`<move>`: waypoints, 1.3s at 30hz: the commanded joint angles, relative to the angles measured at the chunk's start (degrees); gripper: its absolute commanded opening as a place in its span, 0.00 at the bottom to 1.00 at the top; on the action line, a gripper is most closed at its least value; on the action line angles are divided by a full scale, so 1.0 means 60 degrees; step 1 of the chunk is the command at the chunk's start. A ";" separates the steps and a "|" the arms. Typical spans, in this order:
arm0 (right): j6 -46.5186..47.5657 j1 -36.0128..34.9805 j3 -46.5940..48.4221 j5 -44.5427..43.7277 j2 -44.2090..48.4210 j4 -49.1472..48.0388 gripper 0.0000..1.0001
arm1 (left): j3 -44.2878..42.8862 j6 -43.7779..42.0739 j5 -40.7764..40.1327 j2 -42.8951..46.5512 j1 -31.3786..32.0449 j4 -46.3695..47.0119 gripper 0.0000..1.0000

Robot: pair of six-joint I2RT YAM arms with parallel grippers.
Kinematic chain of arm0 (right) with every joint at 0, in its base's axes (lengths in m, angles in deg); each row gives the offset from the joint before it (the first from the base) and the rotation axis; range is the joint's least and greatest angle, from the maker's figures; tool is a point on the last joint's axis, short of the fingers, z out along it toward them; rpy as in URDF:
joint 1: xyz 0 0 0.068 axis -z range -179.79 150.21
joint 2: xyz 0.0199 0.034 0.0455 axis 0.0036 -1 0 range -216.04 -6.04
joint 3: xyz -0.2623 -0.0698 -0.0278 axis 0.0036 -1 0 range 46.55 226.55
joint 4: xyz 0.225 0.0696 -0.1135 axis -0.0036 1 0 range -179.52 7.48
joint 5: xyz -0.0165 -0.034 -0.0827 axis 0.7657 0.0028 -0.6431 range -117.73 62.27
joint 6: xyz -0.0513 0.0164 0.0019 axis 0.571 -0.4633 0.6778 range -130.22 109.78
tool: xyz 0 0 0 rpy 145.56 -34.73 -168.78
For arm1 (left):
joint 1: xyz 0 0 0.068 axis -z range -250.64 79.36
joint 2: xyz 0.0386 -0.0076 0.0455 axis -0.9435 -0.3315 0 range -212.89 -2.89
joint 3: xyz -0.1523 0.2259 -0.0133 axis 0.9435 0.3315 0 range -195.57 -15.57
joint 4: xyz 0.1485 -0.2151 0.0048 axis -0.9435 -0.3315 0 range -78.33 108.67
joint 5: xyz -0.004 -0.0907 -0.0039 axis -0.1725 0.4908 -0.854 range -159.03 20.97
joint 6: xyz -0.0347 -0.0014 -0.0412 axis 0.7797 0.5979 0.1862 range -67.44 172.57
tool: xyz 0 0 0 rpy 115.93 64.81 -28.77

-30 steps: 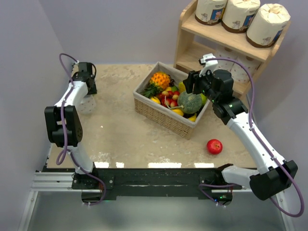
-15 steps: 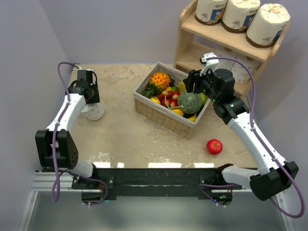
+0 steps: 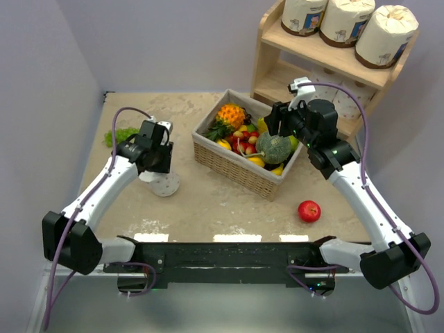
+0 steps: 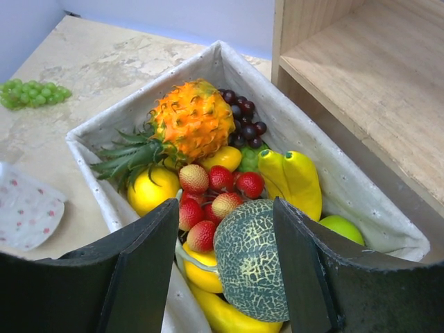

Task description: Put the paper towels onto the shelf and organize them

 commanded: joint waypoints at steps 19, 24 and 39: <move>-0.1149 -0.3381 0.1448 0.0072 -0.1514 0.0269 0.60 | 0.0556 0.1327 0.0063 0.1059 -0.2250 0.3274 0.78; -0.1370 -0.5035 0.2441 -0.0162 -0.3125 0.0122 0.59 | 0.1258 0.1956 -0.0449 0.0971 -0.3099 0.3744 0.85; -0.1457 -0.6575 0.5109 -0.1304 -0.6949 0.1350 0.61 | 0.2579 0.3568 -0.3011 0.3695 -0.3981 0.3468 1.00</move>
